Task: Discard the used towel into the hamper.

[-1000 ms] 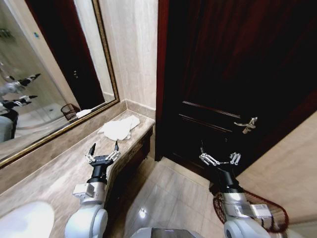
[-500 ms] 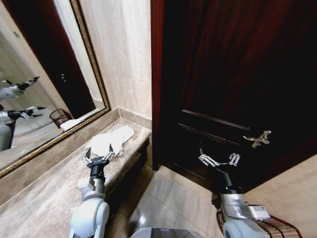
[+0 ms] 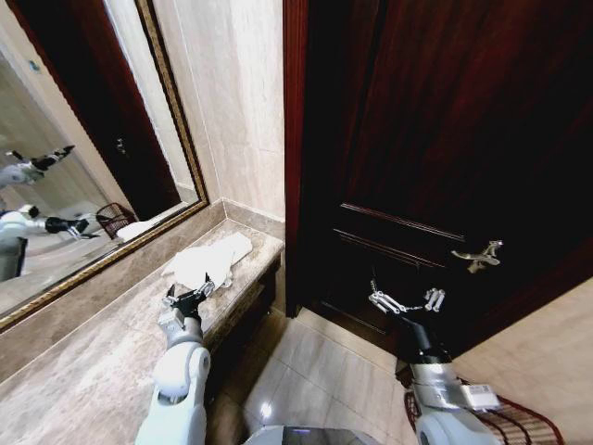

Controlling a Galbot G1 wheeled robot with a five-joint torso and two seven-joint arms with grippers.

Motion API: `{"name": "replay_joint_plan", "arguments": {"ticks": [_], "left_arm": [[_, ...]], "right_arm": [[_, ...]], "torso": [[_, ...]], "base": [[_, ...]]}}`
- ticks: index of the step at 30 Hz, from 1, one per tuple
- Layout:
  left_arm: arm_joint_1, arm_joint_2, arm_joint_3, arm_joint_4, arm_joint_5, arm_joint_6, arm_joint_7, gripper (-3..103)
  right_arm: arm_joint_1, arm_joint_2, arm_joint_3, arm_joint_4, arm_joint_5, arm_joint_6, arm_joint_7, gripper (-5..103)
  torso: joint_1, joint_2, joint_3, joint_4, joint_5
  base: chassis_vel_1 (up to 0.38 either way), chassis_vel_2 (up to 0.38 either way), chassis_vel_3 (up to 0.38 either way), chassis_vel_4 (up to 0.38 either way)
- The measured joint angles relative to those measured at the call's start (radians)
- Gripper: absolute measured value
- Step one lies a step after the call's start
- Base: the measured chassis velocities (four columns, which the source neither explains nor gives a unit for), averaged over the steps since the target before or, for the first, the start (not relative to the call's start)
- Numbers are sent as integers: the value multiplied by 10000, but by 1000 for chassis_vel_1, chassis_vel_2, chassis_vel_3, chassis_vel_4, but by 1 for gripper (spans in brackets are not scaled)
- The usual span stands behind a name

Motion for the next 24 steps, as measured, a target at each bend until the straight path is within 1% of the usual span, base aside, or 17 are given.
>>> {"name": "replay_joint_plan", "arguments": {"ticks": [5,6,8,10,11,13,14,15,18,19,21,22,24], "left_arm": [[-511,73,115,581,-428,50,-157,100],[-685,171,129,779,-531,51,-194,103],[-761,226,130,868,-584,52,-214,103],[-1027,501,121,1197,-781,26,-277,98],[-1027,501,121,1197,-781,26,-277,98],[-1292,897,98,1598,-1150,-117,-269,96],[-1292,897,98,1598,-1150,-117,-269,96],[-1390,1109,100,1759,-1389,-165,-233,93],[-1593,1509,118,2206,-1725,-404,-68,81],[-1593,1509,118,2206,-1725,-404,-68,81],[-1673,1661,128,2320,-1857,-456,15,73],[-1673,1661,128,2320,-1857,-456,15,73],[-1707,1738,164,2340,-1912,-458,101,65]], "right_arm": [[-36,-22,12,-30,-12,1,-10,100],[-47,-26,20,-33,-17,1,-12,100],[-54,-28,24,-34,-19,1,-14,100],[-86,-35,45,-41,-26,7,-17,100],[-86,-35,45,-41,-26,7,-17,100],[-108,-43,76,-62,-30,19,-18,100],[-108,-43,76,-62,-30,19,-18,100],[-111,-44,80,-78,-34,28,-18,100],[-119,-29,78,-110,-55,63,-49,100],[-119,-29,78,-110,-55,63,-49,100],[-117,-4,78,-135,-59,78,-67,100],[-117,-4,78,-135,-59,78,-67,100],[-102,12,77,-167,-61,96,-70,100]], "torso": [[-3,1,-1,-1,1],[-3,1,0,-1,1],[-3,1,-1,-1,1],[-3,0,0,-1,0],[-3,0,0,-1,0],[-3,0,0,-1,0],[-3,0,0,-1,0],[-3,0,0,-1,-1],[-3,0,0,-1,-2],[-3,0,0,-1,-2],[-3,0,-1,0,0],[-3,0,-1,0,0],[-3,0,-1,-1,0]], "base": [[0,0,0,0],[0,0,0,0],[0,0,0,0],[0,0,0,0],[0,0,0,0],[0,0,0,0],[0,0,0,0],[0,0,0,0],[0,0,0,0],[0,0,0,0],[0,0,0,0],[0,0,0,0],[0,0,0,0]]}}
